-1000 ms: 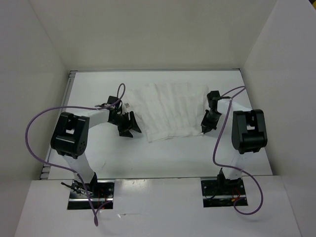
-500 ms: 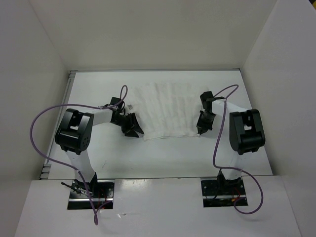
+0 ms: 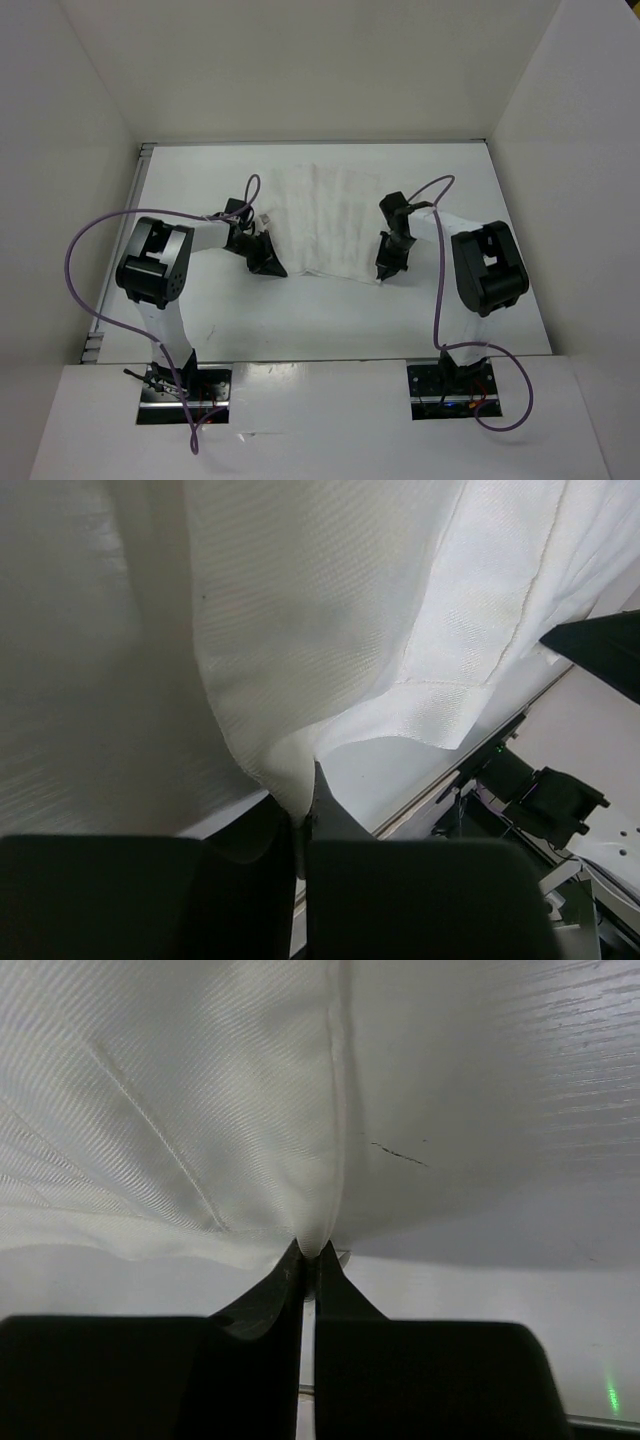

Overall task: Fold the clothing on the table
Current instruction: Fold the skirt

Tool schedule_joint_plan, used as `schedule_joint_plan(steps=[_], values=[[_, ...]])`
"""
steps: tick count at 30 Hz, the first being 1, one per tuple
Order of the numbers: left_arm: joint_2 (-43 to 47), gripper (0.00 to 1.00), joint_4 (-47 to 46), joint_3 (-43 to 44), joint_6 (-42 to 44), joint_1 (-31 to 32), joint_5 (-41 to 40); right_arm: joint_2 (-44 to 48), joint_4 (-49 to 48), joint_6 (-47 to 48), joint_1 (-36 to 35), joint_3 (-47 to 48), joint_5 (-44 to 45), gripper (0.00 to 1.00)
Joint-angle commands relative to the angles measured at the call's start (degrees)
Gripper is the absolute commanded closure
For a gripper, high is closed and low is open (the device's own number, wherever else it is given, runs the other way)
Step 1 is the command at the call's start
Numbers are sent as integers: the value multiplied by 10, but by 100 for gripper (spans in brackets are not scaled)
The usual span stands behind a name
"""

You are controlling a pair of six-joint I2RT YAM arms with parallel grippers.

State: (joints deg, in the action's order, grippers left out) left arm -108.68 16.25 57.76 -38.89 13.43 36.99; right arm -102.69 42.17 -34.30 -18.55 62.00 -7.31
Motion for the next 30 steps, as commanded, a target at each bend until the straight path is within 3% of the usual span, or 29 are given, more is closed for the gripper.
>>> schedule_joint_plan(steps=[1,11,16,17,18,19,21,24,26,30], values=[[-7,97,9,-5,36,-5,-33,5,-2,-5,12,-28,34,100],[63,100,91,-14,71,-50,-148,16,22,-6,65,-33,115,100],[55,100,67,-25,71,-56,-89,3,17,7,65,-28,86,100],[50,93,57,-30,66,-56,-71,3,17,7,65,-28,79,100],[50,77,46,-44,59,-56,-28,3,17,7,65,-28,79,100],[63,46,24,-51,47,-63,-6,3,17,7,65,-22,79,100],[75,39,0,-64,22,-70,37,3,17,13,65,-22,79,100],[92,33,-2,-59,9,-83,4,3,17,13,65,-22,79,100],[87,33,-2,-48,9,-83,-2,3,17,19,65,-22,79,100],[61,43,-29,-36,-5,-83,6,3,12,19,65,-22,74,100]])
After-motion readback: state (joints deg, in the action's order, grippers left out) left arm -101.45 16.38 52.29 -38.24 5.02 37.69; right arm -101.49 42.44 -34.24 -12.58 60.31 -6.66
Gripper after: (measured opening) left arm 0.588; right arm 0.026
